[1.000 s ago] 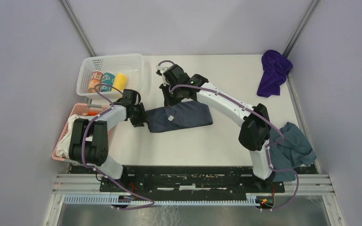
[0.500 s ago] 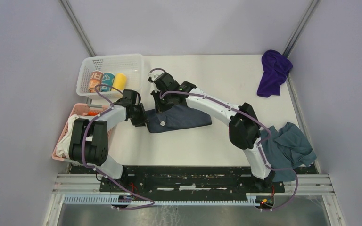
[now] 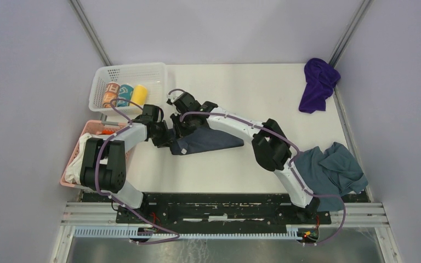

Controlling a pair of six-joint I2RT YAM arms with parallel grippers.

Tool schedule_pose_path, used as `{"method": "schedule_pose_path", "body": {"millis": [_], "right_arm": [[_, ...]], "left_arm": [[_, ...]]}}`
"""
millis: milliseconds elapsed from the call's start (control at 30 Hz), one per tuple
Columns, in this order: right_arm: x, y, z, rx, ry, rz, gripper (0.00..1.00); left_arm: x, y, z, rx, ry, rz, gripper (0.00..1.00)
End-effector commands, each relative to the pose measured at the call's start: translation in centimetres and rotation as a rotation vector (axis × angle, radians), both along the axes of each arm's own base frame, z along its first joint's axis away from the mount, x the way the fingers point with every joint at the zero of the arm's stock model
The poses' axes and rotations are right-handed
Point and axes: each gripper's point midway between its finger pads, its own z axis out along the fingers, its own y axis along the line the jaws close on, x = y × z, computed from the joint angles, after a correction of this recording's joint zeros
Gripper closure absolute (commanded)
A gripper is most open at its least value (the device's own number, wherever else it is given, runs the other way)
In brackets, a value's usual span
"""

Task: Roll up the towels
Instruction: Fold the towel at the center of the board.

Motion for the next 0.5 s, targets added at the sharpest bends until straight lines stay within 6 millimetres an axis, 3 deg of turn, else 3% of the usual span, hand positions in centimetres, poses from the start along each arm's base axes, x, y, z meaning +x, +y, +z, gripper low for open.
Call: {"method": "schedule_pose_path", "body": {"millis": [0,133,200,300,467], "right_arm": [[0.0,1.8,2.0,0.077,-0.017,0.032,0.75],[0.4,0.4,5.1,0.088,-0.092,0.032,0.55],[1.1,-1.2,6.6,0.086,-0.138,0.008,0.47],[2.6,-4.6,8.7,0.106,-0.179,-0.047,0.44],[4.9,-12.5,7.3,0.078,-0.155,-0.193,0.43]], "left_arm": [[0.4,-0.2,0.3,-0.026,-0.002,0.052,0.66],[0.4,1.0,0.7,0.033,-0.010,0.074,0.63],[0.3,1.6,1.1,0.067,-0.016,0.082,0.61],[0.3,2.4,1.6,0.104,-0.030,0.095,0.58],[0.2,2.7,2.0,0.122,-0.035,0.102,0.55]]}}
